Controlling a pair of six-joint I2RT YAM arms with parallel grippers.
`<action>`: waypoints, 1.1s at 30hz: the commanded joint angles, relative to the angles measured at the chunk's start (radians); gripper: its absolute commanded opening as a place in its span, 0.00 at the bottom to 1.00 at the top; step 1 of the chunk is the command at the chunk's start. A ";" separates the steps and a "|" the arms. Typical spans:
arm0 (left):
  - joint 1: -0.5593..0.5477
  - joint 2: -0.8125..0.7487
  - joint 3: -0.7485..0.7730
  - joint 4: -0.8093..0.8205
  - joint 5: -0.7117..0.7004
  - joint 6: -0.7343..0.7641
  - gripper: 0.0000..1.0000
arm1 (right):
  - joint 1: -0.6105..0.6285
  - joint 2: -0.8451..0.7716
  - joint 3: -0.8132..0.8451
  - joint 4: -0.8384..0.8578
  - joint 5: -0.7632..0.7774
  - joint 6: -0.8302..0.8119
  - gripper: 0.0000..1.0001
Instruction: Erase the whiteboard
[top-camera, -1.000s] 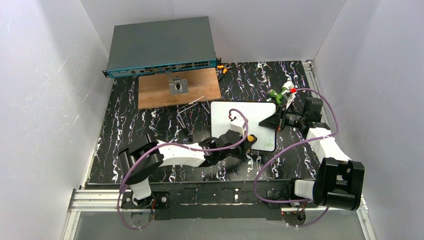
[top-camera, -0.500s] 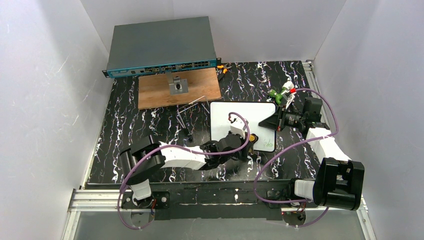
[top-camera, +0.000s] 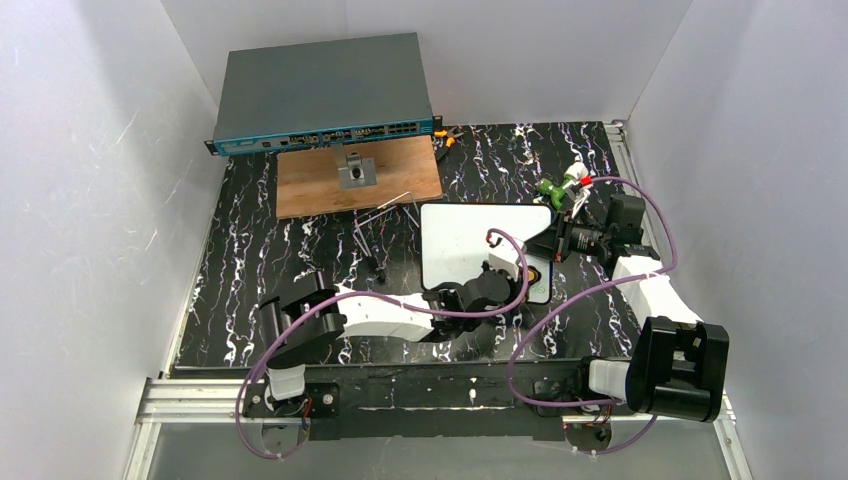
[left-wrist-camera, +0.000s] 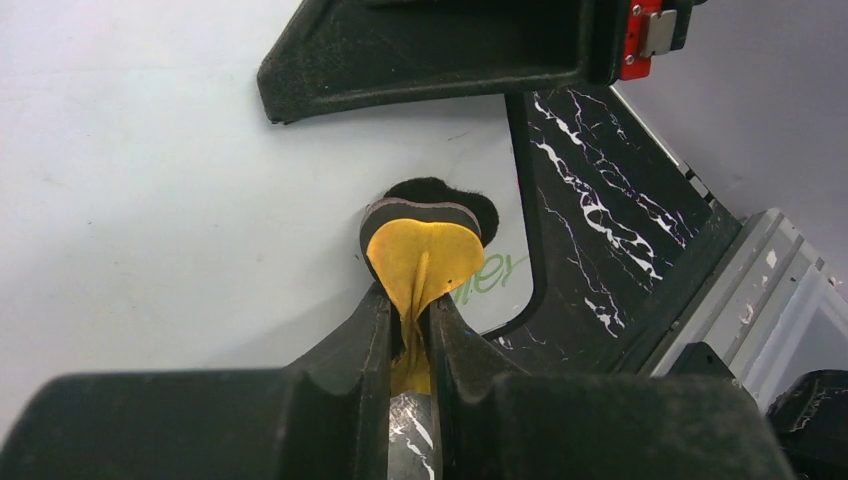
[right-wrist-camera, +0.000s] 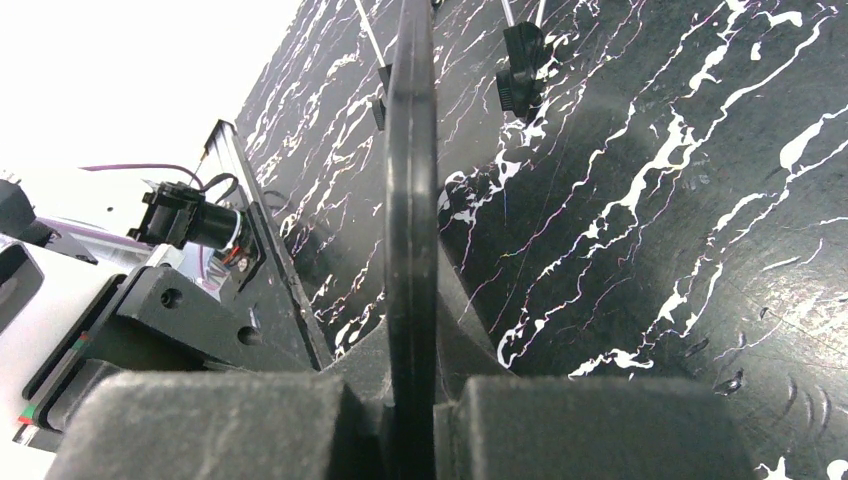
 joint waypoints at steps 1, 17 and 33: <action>-0.003 0.028 0.044 -0.027 -0.018 0.035 0.00 | 0.006 -0.033 0.017 0.006 -0.063 0.016 0.01; -0.006 0.005 -0.028 -0.237 -0.258 -0.033 0.00 | 0.004 -0.041 0.015 0.005 -0.063 0.018 0.01; -0.024 0.070 0.051 -0.085 -0.268 -0.023 0.00 | 0.011 -0.044 -0.063 0.283 -0.057 0.333 0.01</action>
